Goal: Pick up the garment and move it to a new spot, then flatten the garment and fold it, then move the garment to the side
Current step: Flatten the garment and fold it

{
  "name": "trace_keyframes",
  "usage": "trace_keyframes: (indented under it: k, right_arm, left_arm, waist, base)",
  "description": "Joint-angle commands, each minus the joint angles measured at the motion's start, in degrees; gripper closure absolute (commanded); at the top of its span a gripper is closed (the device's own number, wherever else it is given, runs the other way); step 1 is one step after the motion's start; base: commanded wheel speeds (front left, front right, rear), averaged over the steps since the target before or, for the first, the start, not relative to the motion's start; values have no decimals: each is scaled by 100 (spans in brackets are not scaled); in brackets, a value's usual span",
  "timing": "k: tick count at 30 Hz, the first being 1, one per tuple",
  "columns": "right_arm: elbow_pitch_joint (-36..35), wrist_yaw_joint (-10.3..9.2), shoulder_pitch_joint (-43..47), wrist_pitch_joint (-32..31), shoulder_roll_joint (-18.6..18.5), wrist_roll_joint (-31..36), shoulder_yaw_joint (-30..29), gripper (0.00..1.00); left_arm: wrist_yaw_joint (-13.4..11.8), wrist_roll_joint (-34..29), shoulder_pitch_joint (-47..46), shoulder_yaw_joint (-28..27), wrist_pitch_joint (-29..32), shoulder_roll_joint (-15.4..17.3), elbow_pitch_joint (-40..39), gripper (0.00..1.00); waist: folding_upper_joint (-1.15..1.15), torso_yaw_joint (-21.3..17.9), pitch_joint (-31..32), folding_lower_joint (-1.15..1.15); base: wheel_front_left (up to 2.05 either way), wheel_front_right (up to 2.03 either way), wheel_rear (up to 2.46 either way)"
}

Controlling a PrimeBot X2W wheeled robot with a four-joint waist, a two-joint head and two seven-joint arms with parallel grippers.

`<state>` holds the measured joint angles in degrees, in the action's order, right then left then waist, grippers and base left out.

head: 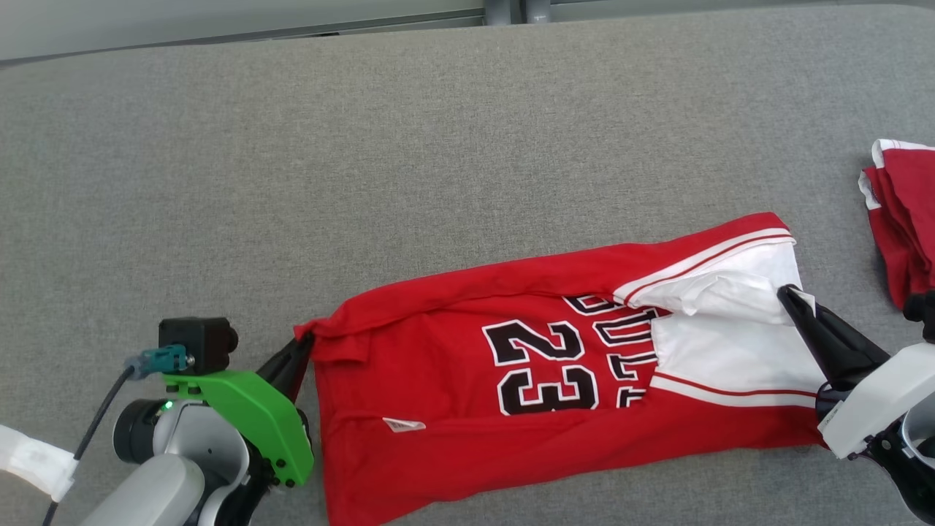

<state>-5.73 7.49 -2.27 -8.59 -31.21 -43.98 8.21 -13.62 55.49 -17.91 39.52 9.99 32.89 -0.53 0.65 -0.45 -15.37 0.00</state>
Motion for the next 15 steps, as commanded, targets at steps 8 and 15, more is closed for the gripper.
trace_keyframes:
  k: [8,15]
  right_arm:
    - [318,0,-161,-172,-20,233,8,100]
    - [531,0,-206,-411,-82,256,114,0]
  left_arm:
    - [-151,-86,289,126,-52,63,-53,100]
    - [-103,-235,240,352,-117,-166,151,0]
  waist:
    - [-65,93,48,0]
    - [-65,201,99,0]
  base:
    - [0,0,0]
    - [0,0,0]
